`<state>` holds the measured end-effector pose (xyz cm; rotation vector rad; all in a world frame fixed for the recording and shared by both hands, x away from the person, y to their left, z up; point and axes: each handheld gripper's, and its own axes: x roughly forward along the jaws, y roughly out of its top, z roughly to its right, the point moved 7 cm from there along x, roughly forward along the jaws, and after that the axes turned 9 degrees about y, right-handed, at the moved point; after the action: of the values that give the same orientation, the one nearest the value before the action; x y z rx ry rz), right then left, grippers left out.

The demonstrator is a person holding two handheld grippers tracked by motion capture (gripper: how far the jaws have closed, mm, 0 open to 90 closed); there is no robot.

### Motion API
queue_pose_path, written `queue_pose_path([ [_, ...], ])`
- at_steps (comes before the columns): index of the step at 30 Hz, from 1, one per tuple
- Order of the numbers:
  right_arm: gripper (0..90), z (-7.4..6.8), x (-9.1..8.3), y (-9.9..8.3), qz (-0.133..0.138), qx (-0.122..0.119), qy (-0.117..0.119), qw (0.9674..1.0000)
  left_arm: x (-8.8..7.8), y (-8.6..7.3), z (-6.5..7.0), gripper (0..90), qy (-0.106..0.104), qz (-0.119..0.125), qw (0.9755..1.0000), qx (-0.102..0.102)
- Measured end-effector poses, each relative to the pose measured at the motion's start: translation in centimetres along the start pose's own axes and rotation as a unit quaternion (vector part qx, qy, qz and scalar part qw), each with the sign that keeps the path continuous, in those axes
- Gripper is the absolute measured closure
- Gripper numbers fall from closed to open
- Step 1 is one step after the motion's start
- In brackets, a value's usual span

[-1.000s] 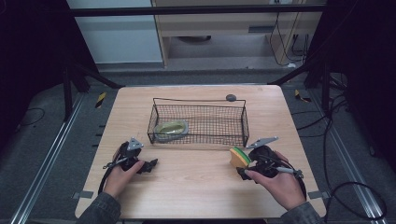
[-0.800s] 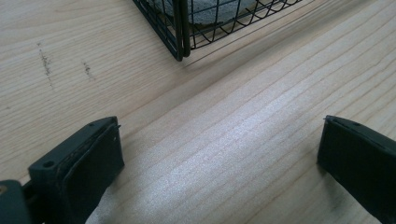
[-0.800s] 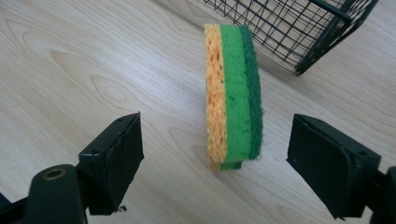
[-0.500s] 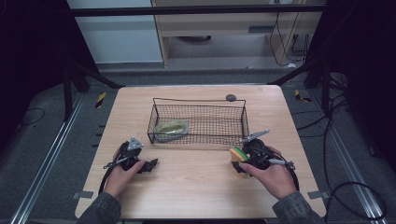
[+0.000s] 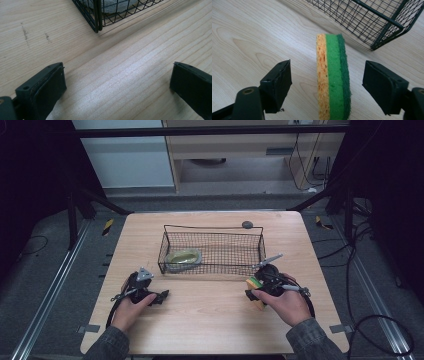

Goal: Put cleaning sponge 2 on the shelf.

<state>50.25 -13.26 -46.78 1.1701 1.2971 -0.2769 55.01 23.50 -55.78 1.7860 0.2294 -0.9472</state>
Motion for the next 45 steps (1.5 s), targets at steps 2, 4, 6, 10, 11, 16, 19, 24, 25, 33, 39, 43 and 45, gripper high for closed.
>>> queue_pose_path([
  [2,25.8,-0.1,0.2,0.1,0.0,-0.001,0.002,1.0,0.0,0.0,0.0,0.0,0.0,0.0,1.0,0.0],
  [4,27.2,-0.1,0.4,0.2,-0.006,-0.002,0.002,1.0,0.0,0.0,0.0,0.0,0.0,0.0,1.0,0.0],
  [6,28.8,0.1,0.7,0.2,-0.012,-0.002,0.003,0.9999,0.0,0.0,0.0,0.0,0.001,0.0,1.0,0.0],
  [10,34.3,0.3,1.0,0.2,-0.024,-0.002,0.003,0.9997,0.0,0.0,0.0,0.0,0.001,0.0,1.0,-0.001],
  [11,36.1,0.4,1.1,0.2,-0.027,-0.002,0.003,0.9996,0.0,0.0,0.0,0.0,0.001,-0.001,1.0,-0.001],
  [16,41.8,0.7,1.6,0.2,-0.054,-0.006,0.002,0.9985,0.0,0.0,0.0,0.0,0.002,0.0,1.0,-0.002],
  [19,43.8,0.7,1.8,0.4,-0.063,-0.009,0.004,0.9979,0.0,0.0,0.0,0.0,0.002,0.0,1.0,-0.002],
  [24,49.0,0.8,2.0,0.4,-0.084,-0.011,0.007,0.9963,0.0,0.0,0.0,0.0,0.001,-0.001,1.0,-0.004],
  [25,49.9,0.7,2.1,0.3,-0.087,-0.007,0.006,0.9961,0.0,0.0,0.0,0.0,0.001,-0.001,1.0,-0.003],
  [33,64.2,0.9,1.3,0.1,-0.088,-0.02,0.014,0.9959,0.0,0.0,0.0,0.0,0.001,-0.001,1.0,-0.003],
  [39,64.3,2.2,-1.1,-0.3,-0.054,-0.013,0.007,0.9984,0.0,0.0,0.0,0.0,0.001,-0.001,1.0,-0.003],
  [43,64.3,3.0,-2.9,-0.4,-0.024,-0.019,0.007,0.9995,0.0,0.0,0.0,0.0,0.001,-0.001,1.0,-0.003],
  [45,64.3,3.4,-3.7,-0.6,-0.018,-0.017,0.003,0.9997,0.0,0.0,0.0,0.0,0.001,-0.001,1.0,-0.003],
])
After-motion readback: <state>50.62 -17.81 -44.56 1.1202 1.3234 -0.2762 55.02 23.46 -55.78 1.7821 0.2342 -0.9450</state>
